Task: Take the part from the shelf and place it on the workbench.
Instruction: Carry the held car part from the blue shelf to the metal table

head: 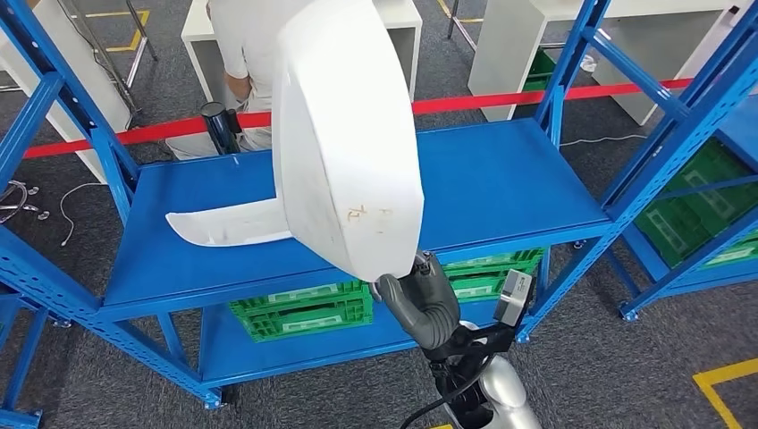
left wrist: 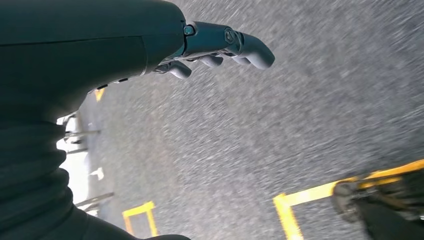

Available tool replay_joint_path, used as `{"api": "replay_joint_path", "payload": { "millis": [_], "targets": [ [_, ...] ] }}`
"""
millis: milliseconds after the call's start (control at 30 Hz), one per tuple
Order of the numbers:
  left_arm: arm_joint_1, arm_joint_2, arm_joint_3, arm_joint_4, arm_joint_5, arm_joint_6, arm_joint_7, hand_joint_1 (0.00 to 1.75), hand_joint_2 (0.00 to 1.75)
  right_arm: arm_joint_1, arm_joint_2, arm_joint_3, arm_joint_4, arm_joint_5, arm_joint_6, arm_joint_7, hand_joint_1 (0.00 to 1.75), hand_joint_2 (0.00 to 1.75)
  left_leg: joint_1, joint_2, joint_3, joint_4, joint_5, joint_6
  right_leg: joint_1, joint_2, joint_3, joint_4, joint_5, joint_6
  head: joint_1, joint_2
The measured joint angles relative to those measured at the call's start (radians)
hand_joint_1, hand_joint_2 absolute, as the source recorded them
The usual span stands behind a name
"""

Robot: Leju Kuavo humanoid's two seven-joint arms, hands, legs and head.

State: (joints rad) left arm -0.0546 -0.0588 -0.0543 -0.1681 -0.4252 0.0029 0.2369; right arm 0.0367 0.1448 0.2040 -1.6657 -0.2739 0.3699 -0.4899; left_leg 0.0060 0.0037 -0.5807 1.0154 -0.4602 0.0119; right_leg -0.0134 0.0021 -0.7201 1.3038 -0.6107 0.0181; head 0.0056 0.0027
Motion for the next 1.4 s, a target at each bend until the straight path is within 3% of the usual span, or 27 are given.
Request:
{"api": "replay_joint_path", "payload": {
  "millis": [33, 67, 133, 200, 300, 333, 400, 467, 500, 533, 567, 600, 633, 700, 733, 800, 833, 867, 967, 1000, 1033, 1067, 1133, 1200, 1267, 1333, 1400],
  "targets": [
    [0.002, -0.003, 0.001, 0.000, -0.002, -0.004, 0.010, 0.00, 1.75, 0.009, -0.004, 0.000, 0.000, 0.005, 0.000, 0.002, 1.75, 1.75, -0.002, 0.000, -0.016, 0.003, 0.010, 0.000, 0.002, 0.000, 0.019, 0.004, 0.010, -0.003, 0.000, 0.000],
    [0.004, -0.005, 0.002, 0.000, -0.005, -0.008, 0.019, 0.00, 1.75, 0.018, -0.008, 0.000, 0.000, 0.010, -0.001, 0.004, 1.75, 1.75, -0.004, 0.000, -0.031, 0.007, 0.019, -0.001, 0.004, 0.000, 0.056, -0.029, 0.034, -0.008, 0.000, 0.000],
    [0.005, -0.011, 0.003, 0.000, -0.009, -0.012, 0.032, 0.00, 1.75, 0.031, -0.015, 0.000, -0.001, 0.019, -0.006, 0.000, 1.75, 1.75, -0.007, 0.000, -0.053, 0.014, 0.035, -0.005, 0.013, -0.001, 0.166, -0.171, 0.062, -0.024, 0.000, 0.000],
    [0.005, -0.013, 0.005, -0.001, -0.012, -0.014, 0.034, 0.00, 1.75, 0.046, -0.024, 0.000, -0.002, 0.023, -0.014, -0.015, 1.75, 1.75, -0.007, -0.001, -0.061, 0.016, 0.051, -0.014, 0.022, -0.002, 0.229, -0.273, 0.060, -0.037, 0.000, 0.000],
    [0.007, -0.010, 0.011, -0.001, -0.010, -0.008, 0.019, 0.00, 1.75, 0.069, -0.041, 0.000, -0.003, 0.023, -0.021, -0.043, 1.75, 1.75, -0.004, -0.003, -0.066, 0.008, 0.070, -0.034, 0.022, -0.003, 0.219, -0.297, 0.076, -0.052, 0.003, 0.000],
    [0.008, -0.008, 0.013, 0.000, -0.009, -0.004, 0.011, 0.00, 1.75, 0.074, -0.045, 0.000, -0.003, 0.024, -0.022, -0.051, 1.75, 1.75, -0.004, -0.004, -0.074, 0.016, 0.055, -0.040, 0.019, -0.004, 0.210, -0.302, 0.090, -0.058, 0.002, 0.000],
    [0.009, -0.002, 0.015, 0.000, -0.010, 0.005, -0.004, 0.00, 1.75, 0.078, -0.048, 0.000, -0.002, 0.025, -0.025, -0.063, 1.75, 1.75, -0.001, -0.006, -0.097, 0.085, -0.029, -0.050, 0.012, -0.005, 0.184, -0.310, 0.121, -0.067, 0.000, 0.000],
    [0.005, 0.005, 0.017, -0.001, -0.014, 0.012, -0.021, 0.00, 1.75, 0.079, -0.049, 0.000, 0.002, 0.025, -0.027, -0.068, 1.75, 1.75, 0.004, -0.006, -0.120, 0.203, -0.121, -0.062, 0.010, -0.006, 0.153, -0.309, 0.147, -0.068, -0.003, 0.000],
    [0.002, 0.010, 0.018, -0.001, -0.016, 0.015, -0.030, 0.00, 1.75, 0.080, -0.049, 0.000, 0.005, 0.026, -0.027, -0.071, 1.75, 1.75, 0.006, -0.006, -0.120, 0.250, -0.135, -0.067, 0.010, -0.008, 0.137, -0.306, 0.159, -0.066, -0.003, 0.000],
    [-0.002, 0.015, 0.019, -0.002, -0.016, 0.018, -0.040, 0.00, 1.75, 0.080, -0.049, 0.000, 0.009, 0.026, -0.028, -0.075, 1.75, 1.75, 0.008, -0.005, -0.108, 0.272, -0.125, -0.070, 0.008, -0.010, 0.121, -0.302, 0.170, -0.063, -0.004, 0.000],
    [-0.006, 0.020, 0.020, -0.004, -0.017, 0.020, -0.049, 0.00, 1.75, 0.079, -0.049, 0.000, 0.014, 0.028, -0.028, -0.081, 1.75, 1.75, 0.011, -0.005, -0.082, 0.261, -0.100, -0.074, 0.006, -0.012, 0.104, -0.297, 0.180, -0.059, -0.004, 0.000],
    [-0.012, 0.025, 0.021, -0.006, -0.018, 0.022, -0.059, 0.00, 1.75, 0.078, -0.049, 0.000, 0.018, 0.032, -0.028, -0.091, 1.75, 1.75, 0.014, -0.005, -0.036, 0.215, -0.074, -0.077, 0.004, -0.013, 0.087, -0.290, 0.191, -0.054, -0.004, 0.000],
    [-0.018, 0.030, 0.021, -0.010, -0.021, 0.023, -0.067, 0.00, 1.75, 0.076, -0.049, 0.000, 0.022, 0.037, -0.028, -0.102, 1.75, 1.75, 0.017, -0.006, 0.020, 0.145, -0.070, -0.082, 0.003, -0.014, 0.070, -0.283, 0.200, -0.048, -0.004, 0.000],
    [-0.030, 0.041, 0.021, -0.017, -0.029, 0.023, -0.083, 0.00, 1.75, 0.070, -0.048, 0.000, 0.030, 0.046, -0.031, -0.125, 1.75, 1.75, 0.015, -0.012, 0.098, 0.031, -0.088, -0.073, 0.004, -0.016, 0.053, -0.272, 0.216, -0.035, -0.002, 0.000],
    [-0.035, 0.046, 0.021, -0.019, -0.032, 0.023, -0.087, 0.00, 1.75, 0.066, -0.047, 0.000, 0.032, 0.050, -0.033, -0.134, 1.75, 1.75, 0.012, -0.015, 0.109, 0.007, -0.101, -0.063, 0.004, -0.016, 0.051, -0.273, 0.225, -0.028, -0.001, 0.000],
    [-0.040, 0.055, 0.026, -0.021, -0.031, 0.025, -0.090, 0.00, 1.75, 0.062, -0.045, 0.000, 0.035, 0.055, -0.038, -0.141, 1.75, 1.75, 0.009, -0.013, 0.095, 0.002, -0.090, -0.038, 0.002, -0.015, 0.050, -0.278, 0.240, -0.014, -0.001, 0.000],
    [-0.041, 0.058, 0.031, -0.021, -0.026, 0.028, -0.090, 0.00, 1.75, 0.061, -0.044, -0.001, 0.036, 0.056, -0.040, -0.140, 1.75, 1.75, 0.009, -0.010, 0.085, 0.003, -0.080, -0.027, 0.000, -0.013, 0.043, -0.273, 0.230, -0.008, -0.002, 0.000],
    [-0.040, 0.062, 0.039, -0.022, -0.018, 0.032, -0.089, 0.00, 1.75, 0.062, -0.043, -0.001, 0.036, 0.058, -0.041, -0.138, 1.75, 1.75, 0.009, -0.006, 0.072, 0.002, -0.068, -0.018, -0.002, -0.011, 0.033, -0.252, 0.198, -0.003, -0.003, 0.000],
    [-0.032, 0.071, 0.065, -0.022, 0.008, 0.047, -0.083, 0.00, 1.75, 0.062, -0.043, -0.001, 0.037, 0.061, -0.041, -0.133, 1.75, 1.75, 0.007, 0.000, 0.026, 0.003, -0.028, -0.006, -0.002, -0.009, -0.009, -0.086, 0.041, 0.003, -0.002, 0.000],
    [-0.027, 0.073, 0.075, -0.021, 0.015, 0.051, -0.081, 0.00, 1.75, 0.061, -0.043, -0.001, 0.039, 0.061, -0.041, -0.134, 1.75, 1.75, 0.005, 0.001, 0.010, 0.005, -0.015, -0.005, -0.002, -0.008, -0.014, -0.028, 0.017, 0.002, -0.002, 0.000],
    [-0.021, 0.073, 0.084, -0.021, 0.023, 0.054, -0.079, 0.00, 1.75, 0.061, -0.043, -0.002, 0.041, 0.061, -0.041, -0.137, 1.75, 1.75, 0.002, 0.002, -0.006, 0.008, -0.002, -0.005, 0.000, -0.008, -0.005, 0.005, 0.018, 0.000, -0.002, 0.000],
    [-0.014, 0.074, 0.092, -0.020, 0.028, 0.056, -0.079, 0.00, 1.75, 0.061, -0.043, -0.002, 0.044, 0.062, -0.042, -0.141, 1.75, 1.75, 0.000, 0.002, -0.023, 0.012, 0.009, -0.006, 0.002, -0.007, 0.022, 0.002, 0.040, -0.005, -0.002, 0.000],
    [-0.003, 0.072, 0.105, -0.018, 0.036, 0.056, -0.079, 0.00, 1.75, 0.060, -0.043, -0.005, 0.048, 0.065, -0.046, -0.151, 1.75, 1.75, -0.004, 0.002, -0.051, 0.018, 0.028, -0.008, 0.011, -0.006, 0.125, -0.109, 0.077, -0.022, -0.002, 0.000],
    [0.003, 0.068, 0.116, -0.016, 0.043, 0.056, -0.080, 0.00, 1.75, 0.057, -0.044, -0.009, 0.050, 0.068, -0.048, -0.157, 1.75, 1.75, -0.005, 0.001, -0.064, 0.019, 0.046, -0.015, 0.019, -0.005, 0.216, -0.245, 0.065, -0.037, -0.002, 0.000],
    [0.007, 0.064, 0.127, -0.016, 0.053, 0.061, -0.082, 0.00, 1.75, 0.053, -0.046, -0.014, 0.052, 0.067, -0.049, -0.161, 1.75, 1.75, -0.002, 0.000, -0.065, 0.012, 0.065, -0.028, 0.025, -0.004, 0.236, -0.294, 0.056, -0.044, 0.000, 0.000],
    [0.012, 0.061, 0.140, -0.014, 0.062, 0.072, -0.082, 0.00, 1.75, 0.050, -0.049, -0.018, 0.057, 0.061, -0.048, -0.164, 1.75, 1.75, 0.001, -0.001, -0.068, 0.007, 0.073, -0.041, 0.023, -0.005, 0.225, -0.306, 0.080, -0.055, 0.001, 0.000],
    [0.017, 0.059, 0.148, -0.013, 0.066, 0.079, -0.075, 0.00, 1.75, 0.048, -0.051, -0.019, 0.061, 0.055, -0.049, -0.165, 1.75, 1.75, 0.001, -0.003, -0.086, 0.048, 0.013, -0.050, 0.016, -0.007, 0.206, -0.319, 0.112, -0.066, -0.001, 0.000]
  ]
}}
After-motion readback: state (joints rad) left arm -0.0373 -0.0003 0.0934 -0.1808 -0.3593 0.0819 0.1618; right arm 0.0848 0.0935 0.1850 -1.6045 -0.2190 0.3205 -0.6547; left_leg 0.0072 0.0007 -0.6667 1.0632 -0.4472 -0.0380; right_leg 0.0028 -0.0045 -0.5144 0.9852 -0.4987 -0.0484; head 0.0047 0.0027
